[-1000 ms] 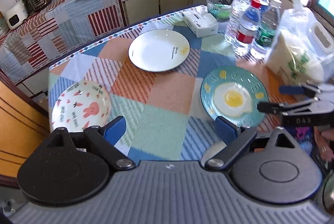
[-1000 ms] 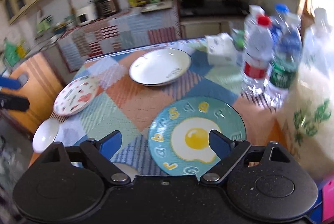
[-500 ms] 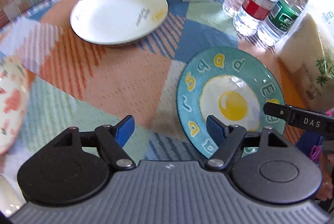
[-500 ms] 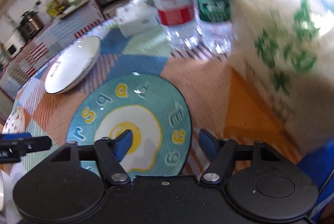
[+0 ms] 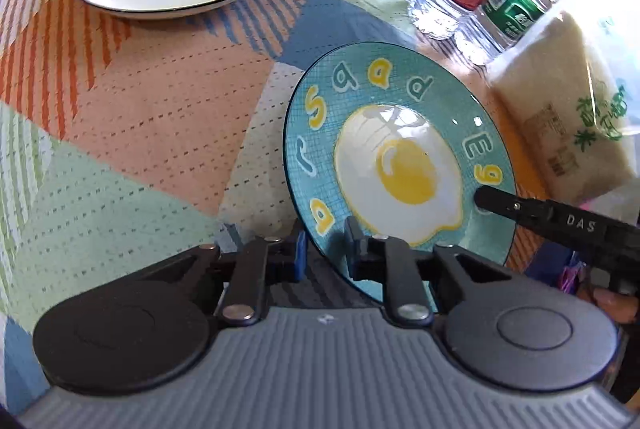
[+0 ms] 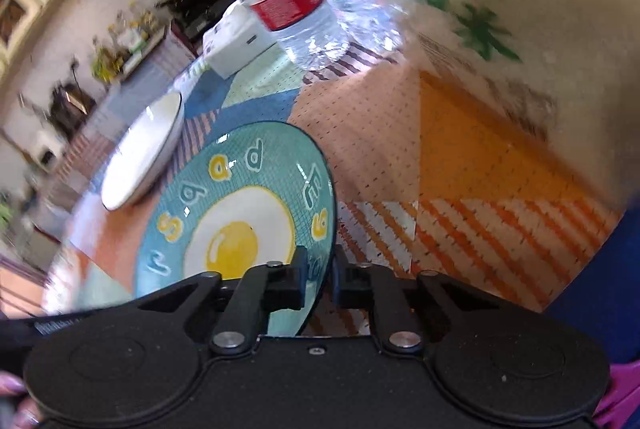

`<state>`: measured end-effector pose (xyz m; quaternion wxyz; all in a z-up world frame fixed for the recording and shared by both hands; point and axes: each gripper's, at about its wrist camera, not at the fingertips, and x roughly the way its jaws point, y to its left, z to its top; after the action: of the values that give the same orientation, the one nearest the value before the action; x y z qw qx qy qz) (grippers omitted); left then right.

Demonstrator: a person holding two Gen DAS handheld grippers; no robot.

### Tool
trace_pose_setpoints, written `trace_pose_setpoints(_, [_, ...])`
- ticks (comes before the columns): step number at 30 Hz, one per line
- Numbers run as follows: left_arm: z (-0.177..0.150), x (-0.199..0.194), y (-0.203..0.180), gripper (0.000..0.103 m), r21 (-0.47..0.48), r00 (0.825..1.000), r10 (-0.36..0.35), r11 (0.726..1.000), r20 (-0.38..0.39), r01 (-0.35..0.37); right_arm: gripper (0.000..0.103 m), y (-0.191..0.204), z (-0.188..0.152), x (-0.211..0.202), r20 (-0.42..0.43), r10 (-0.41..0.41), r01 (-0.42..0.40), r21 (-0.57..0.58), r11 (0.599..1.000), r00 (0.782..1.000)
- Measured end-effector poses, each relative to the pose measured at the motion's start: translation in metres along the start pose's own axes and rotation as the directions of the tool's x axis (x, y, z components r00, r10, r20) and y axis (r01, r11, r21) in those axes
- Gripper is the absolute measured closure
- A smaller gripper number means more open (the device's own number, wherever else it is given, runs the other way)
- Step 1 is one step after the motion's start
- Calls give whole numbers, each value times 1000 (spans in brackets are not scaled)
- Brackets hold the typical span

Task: Organize plates and bowls
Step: 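Lift the teal egg plate with the right tool toward the bunny plate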

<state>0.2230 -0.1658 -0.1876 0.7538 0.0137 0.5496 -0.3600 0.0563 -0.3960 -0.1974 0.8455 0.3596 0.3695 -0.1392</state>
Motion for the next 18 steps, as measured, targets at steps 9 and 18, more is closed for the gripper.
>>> trace_pose_setpoints(9, [-3,-28,-5,86,50,994,91,994,52,-94,86,26,-1,-3,-20,30,-33,-171,985,999])
trace_pose_setpoints(18, [-8,-79,12,85,-9,980,171,985,100,-171,85,61,3,0,-32,122,-127,-247,961,992])
